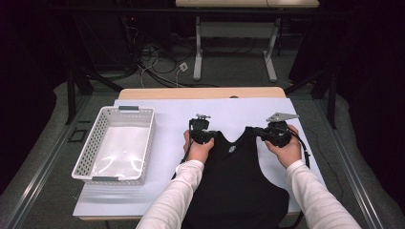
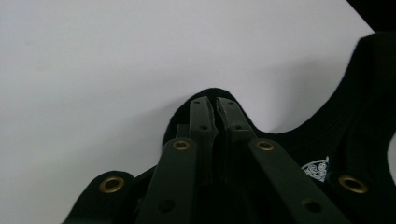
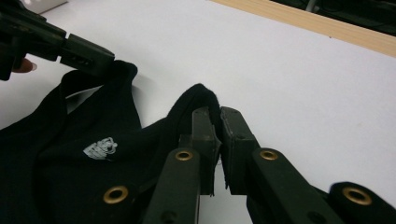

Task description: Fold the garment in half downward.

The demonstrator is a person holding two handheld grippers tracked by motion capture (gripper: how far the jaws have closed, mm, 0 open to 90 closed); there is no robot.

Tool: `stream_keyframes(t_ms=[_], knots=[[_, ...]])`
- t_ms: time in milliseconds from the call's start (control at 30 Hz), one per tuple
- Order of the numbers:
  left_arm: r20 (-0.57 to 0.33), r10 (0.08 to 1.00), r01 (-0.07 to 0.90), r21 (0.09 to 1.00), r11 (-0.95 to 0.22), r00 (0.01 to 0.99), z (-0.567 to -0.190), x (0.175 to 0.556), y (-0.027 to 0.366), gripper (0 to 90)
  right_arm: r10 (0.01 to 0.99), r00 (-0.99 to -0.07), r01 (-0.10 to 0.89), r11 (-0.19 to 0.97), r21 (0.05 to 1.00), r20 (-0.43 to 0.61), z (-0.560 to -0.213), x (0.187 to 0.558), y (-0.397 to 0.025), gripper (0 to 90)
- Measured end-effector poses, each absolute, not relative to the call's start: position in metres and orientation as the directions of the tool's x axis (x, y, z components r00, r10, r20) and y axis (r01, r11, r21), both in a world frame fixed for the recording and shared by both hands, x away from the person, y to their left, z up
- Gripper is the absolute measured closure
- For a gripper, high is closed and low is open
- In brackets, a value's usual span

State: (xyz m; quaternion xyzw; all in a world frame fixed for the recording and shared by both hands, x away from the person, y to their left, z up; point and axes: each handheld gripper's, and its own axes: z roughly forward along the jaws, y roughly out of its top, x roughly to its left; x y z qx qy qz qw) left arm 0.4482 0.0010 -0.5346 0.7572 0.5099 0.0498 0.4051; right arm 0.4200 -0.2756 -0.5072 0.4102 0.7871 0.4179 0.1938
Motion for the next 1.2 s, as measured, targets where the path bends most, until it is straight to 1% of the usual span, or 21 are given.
stream_keyframes(t_ms=[200,333,500,633,800,1067,1200], knots=[[-0.323,0.806,0.717,0.676,-0.171,0.497,-0.532,0.451,-0.002,77.6,0.824,-0.566,0.497,0.306,0.812,0.036,-0.509,0.423,-0.285,85.4],[-0.326,0.799,0.694,0.704,-0.152,0.506,-0.530,0.455,0.003,66.2,0.833,-0.553,0.512,0.309,0.801,0.032,-0.513,0.427,-0.291,85.4],[-0.267,0.831,0.652,0.745,-0.144,0.489,-0.530,0.463,0.014,55.9,0.843,-0.536,0.532,0.303,0.791,0.038,-0.516,0.432,-0.297,85.5],[-0.218,0.847,0.645,0.743,-0.178,0.485,-0.537,0.471,0.020,52.9,0.843,-0.537,0.535,0.305,0.788,0.038,-0.519,0.434,-0.297,85.4],[-0.185,0.845,0.650,0.726,-0.226,0.501,-0.546,0.474,0.020,49.6,0.838,-0.545,0.526,0.314,0.791,0.029,-0.517,0.432,-0.293,85.4],[-0.174,0.803,0.625,0.726,-0.286,0.569,-0.549,0.467,0.008,49.4,0.838,-0.545,0.526,0.313,0.791,0.031,-0.517,0.432,-0.293,85.4],[-0.155,0.794,0.619,0.719,-0.318,0.588,-0.553,0.466,0.003,50.1,0.838,-0.545,0.528,0.315,0.789,0.030,-0.517,0.431,-0.292,85.3]])
